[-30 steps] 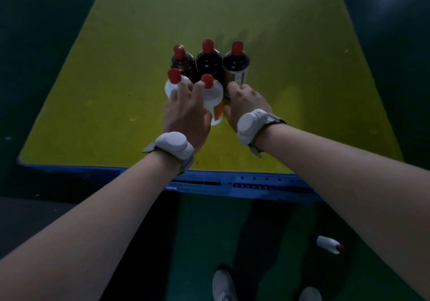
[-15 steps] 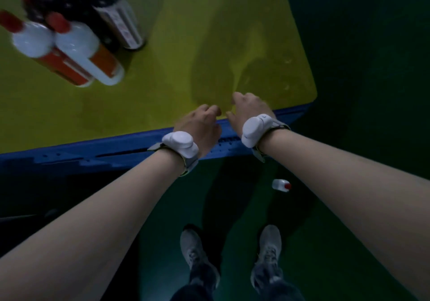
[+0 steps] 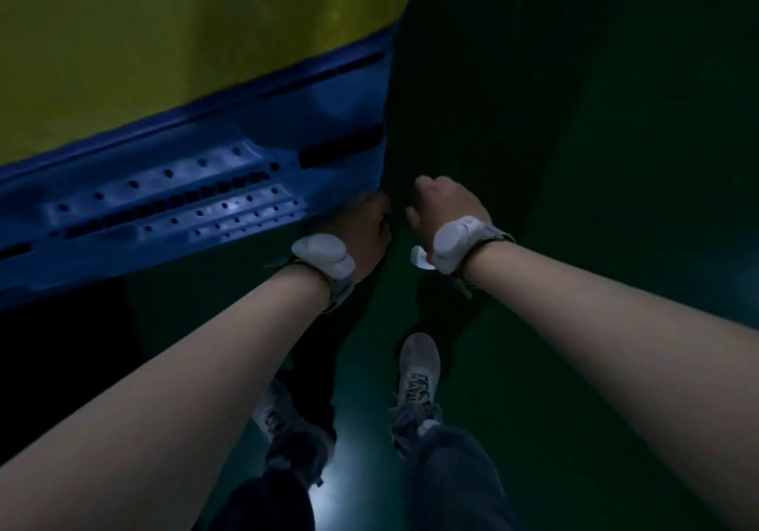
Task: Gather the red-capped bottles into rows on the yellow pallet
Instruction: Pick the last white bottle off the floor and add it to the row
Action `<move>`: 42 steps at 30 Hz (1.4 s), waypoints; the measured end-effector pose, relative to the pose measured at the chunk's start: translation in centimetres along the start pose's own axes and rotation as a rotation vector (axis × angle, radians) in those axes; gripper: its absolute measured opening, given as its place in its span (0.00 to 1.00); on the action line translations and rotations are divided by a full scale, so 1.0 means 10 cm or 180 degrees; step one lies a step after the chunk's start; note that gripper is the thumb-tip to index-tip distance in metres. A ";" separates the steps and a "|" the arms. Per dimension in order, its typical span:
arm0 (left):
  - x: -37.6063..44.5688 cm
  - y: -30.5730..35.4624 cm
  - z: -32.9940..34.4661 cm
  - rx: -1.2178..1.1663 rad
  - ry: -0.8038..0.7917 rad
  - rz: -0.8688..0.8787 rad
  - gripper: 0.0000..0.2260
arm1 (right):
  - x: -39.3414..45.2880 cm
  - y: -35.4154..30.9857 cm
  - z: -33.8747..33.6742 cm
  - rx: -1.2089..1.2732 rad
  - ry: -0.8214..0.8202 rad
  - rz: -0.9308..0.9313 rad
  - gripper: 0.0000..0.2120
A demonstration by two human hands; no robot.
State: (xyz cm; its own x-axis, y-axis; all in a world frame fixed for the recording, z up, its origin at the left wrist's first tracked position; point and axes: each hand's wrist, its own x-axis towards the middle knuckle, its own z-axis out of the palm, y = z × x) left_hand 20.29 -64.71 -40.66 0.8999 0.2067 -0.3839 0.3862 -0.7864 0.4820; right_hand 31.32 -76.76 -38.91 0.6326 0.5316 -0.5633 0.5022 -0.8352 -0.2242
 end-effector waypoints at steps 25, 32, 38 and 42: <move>0.31 -0.95 1.90 -0.0039 -0.0742 -0.0135 0.08 | 0.55 1.05 2.11 0.0049 -0.0554 0.0584 0.11; -0.08 -0.69 1.13 -0.0011 -0.0606 -0.0066 0.10 | 0.02 0.57 1.40 0.0014 -0.0371 0.0343 0.12; -0.47 -0.28 -0.20 0.0193 -0.0295 0.0159 0.17 | -0.51 -0.23 0.47 0.0159 0.0197 -0.0203 0.17; -0.86 -0.23 -1.18 0.0431 0.0352 0.0390 0.08 | -0.78 -0.95 -0.28 0.0249 0.0642 -0.0702 0.21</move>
State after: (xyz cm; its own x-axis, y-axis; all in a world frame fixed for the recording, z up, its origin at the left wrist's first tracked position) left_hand 14.09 -57.77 -29.20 0.9581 0.1614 -0.2364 0.2485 -0.8791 0.4067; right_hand 23.23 -72.57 -30.18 0.6216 0.7119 -0.3269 0.5983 -0.7008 -0.3885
